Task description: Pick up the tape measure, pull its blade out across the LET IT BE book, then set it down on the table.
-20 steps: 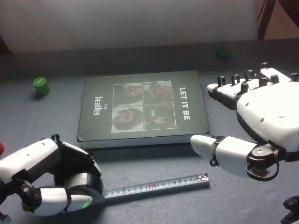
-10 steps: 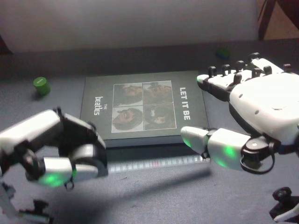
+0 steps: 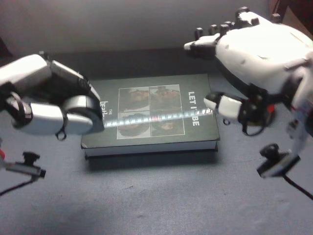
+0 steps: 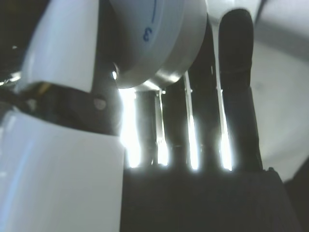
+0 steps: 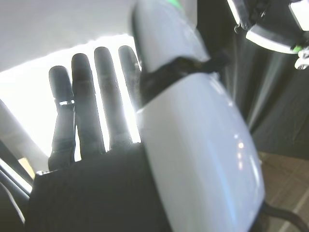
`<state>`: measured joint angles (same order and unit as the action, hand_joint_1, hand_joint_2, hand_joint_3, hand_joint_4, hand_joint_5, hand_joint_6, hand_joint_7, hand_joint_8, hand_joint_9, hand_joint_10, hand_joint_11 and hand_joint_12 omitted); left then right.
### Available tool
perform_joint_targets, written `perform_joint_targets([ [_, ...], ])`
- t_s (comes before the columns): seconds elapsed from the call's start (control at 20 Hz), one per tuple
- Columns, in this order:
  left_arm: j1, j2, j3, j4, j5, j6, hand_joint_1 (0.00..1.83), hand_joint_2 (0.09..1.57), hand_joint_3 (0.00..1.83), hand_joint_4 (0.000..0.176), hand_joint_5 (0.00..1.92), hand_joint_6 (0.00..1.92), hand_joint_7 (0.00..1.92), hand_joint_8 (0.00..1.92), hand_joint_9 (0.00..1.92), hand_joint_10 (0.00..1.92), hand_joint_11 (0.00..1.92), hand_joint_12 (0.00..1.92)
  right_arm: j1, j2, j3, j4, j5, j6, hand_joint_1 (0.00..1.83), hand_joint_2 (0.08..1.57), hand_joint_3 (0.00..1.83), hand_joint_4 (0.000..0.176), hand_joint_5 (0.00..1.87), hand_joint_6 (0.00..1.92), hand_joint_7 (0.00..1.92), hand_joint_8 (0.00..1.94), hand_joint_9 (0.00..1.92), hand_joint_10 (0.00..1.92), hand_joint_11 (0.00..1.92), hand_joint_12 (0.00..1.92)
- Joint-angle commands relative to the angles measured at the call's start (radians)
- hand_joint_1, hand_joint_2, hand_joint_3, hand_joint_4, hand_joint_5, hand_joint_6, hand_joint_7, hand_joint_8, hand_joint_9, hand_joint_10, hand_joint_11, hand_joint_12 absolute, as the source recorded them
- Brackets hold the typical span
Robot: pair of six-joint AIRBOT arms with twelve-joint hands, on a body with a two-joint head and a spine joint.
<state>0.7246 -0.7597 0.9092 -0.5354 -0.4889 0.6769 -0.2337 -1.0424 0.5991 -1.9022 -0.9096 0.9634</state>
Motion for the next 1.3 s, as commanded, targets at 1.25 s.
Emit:
perform_joint_targets([
  [1.25,-0.127,-0.007,0.075,0.035,0.017,-0.095,1.38,1.10,0.00,0.000,1.02,0.74,1.01,0.94,0.90,1.29,0.76,1.26,0.148,-0.222,0.303,0.310,0.080,-0.185,1.14,1.18,0.00,0.000,0.74,0.03,0.79,0.02,0.74,0.07,0.23,1.18],
])
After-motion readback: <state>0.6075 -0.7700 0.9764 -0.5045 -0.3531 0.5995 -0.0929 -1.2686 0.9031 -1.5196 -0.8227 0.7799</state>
